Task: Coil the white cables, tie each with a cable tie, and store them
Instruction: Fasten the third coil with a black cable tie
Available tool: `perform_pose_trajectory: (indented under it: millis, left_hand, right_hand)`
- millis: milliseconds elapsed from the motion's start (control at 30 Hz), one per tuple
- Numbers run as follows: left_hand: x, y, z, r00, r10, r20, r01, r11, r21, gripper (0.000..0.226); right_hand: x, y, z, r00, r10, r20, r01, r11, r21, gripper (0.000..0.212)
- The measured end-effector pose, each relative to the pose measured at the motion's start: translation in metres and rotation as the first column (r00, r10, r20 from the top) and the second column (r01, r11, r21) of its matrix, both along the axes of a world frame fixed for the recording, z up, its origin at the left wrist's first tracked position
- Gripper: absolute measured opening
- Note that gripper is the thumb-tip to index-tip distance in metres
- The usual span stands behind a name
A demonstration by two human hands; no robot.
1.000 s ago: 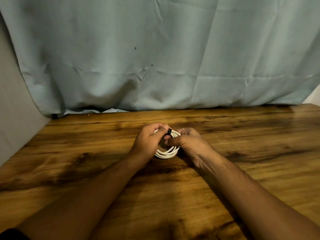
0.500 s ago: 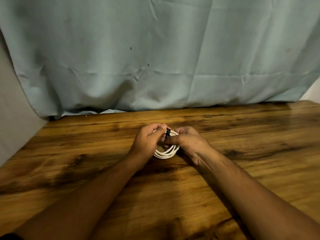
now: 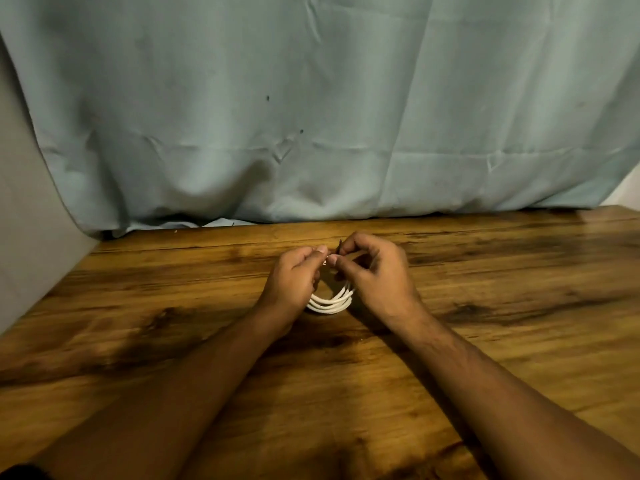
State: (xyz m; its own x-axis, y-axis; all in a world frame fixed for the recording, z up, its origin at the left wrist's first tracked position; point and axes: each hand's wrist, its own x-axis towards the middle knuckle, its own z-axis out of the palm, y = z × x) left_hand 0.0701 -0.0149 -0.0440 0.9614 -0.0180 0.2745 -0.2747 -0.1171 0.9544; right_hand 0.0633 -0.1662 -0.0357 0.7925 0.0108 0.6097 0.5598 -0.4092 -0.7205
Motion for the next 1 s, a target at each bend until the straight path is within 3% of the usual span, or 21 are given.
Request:
perform_pose_trajectory:
  millis: [167,300,433,533,833,900,1000]
  left_hand:
    - [-0.003,0.005,-0.001,0.980,-0.044,0.195,0.001,0.977,0.215,0.022]
    - [-0.006,0.009,-0.001,0.928,-0.028,0.373,-0.122,0.920,0.373,0.018]
    - [-0.009,0.012,0.000,0.886,-0.076,0.458,-0.155,0.881,0.447,0.028]
    - [-0.006,0.017,0.004,0.873,-0.122,0.472,-0.152,0.851,0.502,0.021]
    - [-0.006,0.023,0.014,0.862,-0.094,0.498,-0.345,0.611,0.713,0.029]
    - [-0.005,0.025,0.013,0.886,-0.126,0.447,-0.261,0.660,0.704,0.026]
    - [-0.001,0.025,0.010,0.933,-0.223,0.281,0.004,0.789,0.614,0.012]
  right_hand:
    - [0.000,-0.003,0.002,0.977,0.138,-0.165,-0.091,0.960,0.266,0.012]
    - [0.002,-0.001,0.002,0.921,0.303,-0.245,-0.145,0.850,0.507,0.012]
    - [0.002,-0.004,0.002,0.893,0.368,-0.258,-0.172,0.810,0.561,0.013]
    - [0.002,-0.006,0.001,0.864,0.432,-0.257,-0.208,0.773,0.599,0.012]
    - [0.000,-0.012,-0.001,0.922,0.310,-0.230,-0.222,0.913,0.342,0.012]
    - [0.000,-0.011,-0.002,0.923,0.308,-0.228,-0.222,0.914,0.339,0.013]
    - [0.001,-0.011,-0.004,0.961,0.215,-0.176,-0.175,0.961,0.216,0.016]
